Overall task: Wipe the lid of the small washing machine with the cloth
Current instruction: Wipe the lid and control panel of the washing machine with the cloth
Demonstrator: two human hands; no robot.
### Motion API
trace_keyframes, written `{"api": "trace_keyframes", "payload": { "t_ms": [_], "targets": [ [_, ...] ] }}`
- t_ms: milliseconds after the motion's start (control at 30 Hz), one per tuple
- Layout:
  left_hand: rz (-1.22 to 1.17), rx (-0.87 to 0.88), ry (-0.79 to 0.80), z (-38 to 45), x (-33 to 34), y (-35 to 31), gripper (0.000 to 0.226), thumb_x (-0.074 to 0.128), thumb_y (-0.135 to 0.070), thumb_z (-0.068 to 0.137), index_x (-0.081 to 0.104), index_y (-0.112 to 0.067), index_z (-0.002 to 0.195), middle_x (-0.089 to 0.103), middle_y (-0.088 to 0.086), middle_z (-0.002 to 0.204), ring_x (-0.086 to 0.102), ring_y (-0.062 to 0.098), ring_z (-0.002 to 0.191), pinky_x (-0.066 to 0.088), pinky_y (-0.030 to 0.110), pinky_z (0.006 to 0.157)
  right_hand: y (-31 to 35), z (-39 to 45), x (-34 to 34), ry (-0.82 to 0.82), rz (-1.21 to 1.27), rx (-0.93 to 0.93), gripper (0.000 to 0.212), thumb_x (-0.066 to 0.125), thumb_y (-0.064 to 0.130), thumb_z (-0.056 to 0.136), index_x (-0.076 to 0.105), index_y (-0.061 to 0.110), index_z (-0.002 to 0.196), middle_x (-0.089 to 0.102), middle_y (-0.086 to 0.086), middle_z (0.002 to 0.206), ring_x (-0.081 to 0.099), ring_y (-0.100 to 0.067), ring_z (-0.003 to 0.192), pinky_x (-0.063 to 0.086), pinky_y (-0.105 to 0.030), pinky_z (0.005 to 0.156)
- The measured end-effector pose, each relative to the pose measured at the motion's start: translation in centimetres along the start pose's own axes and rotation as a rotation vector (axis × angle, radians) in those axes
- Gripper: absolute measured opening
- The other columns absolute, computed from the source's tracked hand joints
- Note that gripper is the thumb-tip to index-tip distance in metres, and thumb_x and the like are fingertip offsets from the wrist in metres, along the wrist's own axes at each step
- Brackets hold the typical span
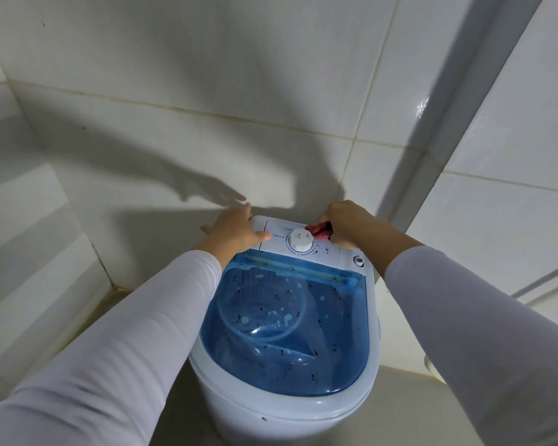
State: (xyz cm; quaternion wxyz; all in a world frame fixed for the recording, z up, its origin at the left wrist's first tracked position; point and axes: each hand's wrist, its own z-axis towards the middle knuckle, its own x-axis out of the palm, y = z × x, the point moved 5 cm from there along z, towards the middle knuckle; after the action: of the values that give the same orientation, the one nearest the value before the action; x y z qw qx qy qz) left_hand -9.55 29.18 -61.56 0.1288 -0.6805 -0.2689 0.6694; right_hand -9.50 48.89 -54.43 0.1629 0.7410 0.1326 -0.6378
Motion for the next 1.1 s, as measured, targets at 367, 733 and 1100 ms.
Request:
{"api": "trace_keyframes", "payload": {
  "t_ms": [367,733,1100],
  "targets": [
    [0.025,-0.005,0.006,0.2,0.0,-0.2,0.073,0.071,-0.048,0.075,0.041,-0.017,0.134,0.05,0.003,0.142,0.045,0.031,0.131,0.029,0.06,0.108,0.4,-1.8,1.4,-0.011,-0.052,0.095,0.023,0.058,0.016,0.088,0.072,0.013,0.106,0.069,-0.009,0.105,0.063,-0.024,0.091,0.046,-0.028,0.069],
    [0.082,-0.013,0.006,-0.1,0.0,-0.6,0.076,0.068,-0.048,0.078,0.036,-0.017,0.14,0.045,0.003,0.147,0.04,0.033,0.135,0.025,0.066,0.107,2.1,-4.3,2.0,0.02,-0.161,-0.011,0.03,0.051,0.008,0.089,0.069,0.012,0.112,0.057,-0.002,0.092,0.056,-0.022,0.091,0.045,-0.025,0.073],
    [0.044,0.001,0.015,-0.1,0.1,-0.4,0.087,0.068,-0.047,0.079,0.024,-0.017,0.149,0.043,0.003,0.149,0.038,0.032,0.137,0.022,0.066,0.109,0.8,-3.3,0.5,0.164,-0.237,-0.058,0.019,0.071,0.026,0.08,0.075,0.017,0.097,0.074,0.001,0.097,0.062,-0.017,0.091,0.042,-0.022,0.072]
  ]
}}
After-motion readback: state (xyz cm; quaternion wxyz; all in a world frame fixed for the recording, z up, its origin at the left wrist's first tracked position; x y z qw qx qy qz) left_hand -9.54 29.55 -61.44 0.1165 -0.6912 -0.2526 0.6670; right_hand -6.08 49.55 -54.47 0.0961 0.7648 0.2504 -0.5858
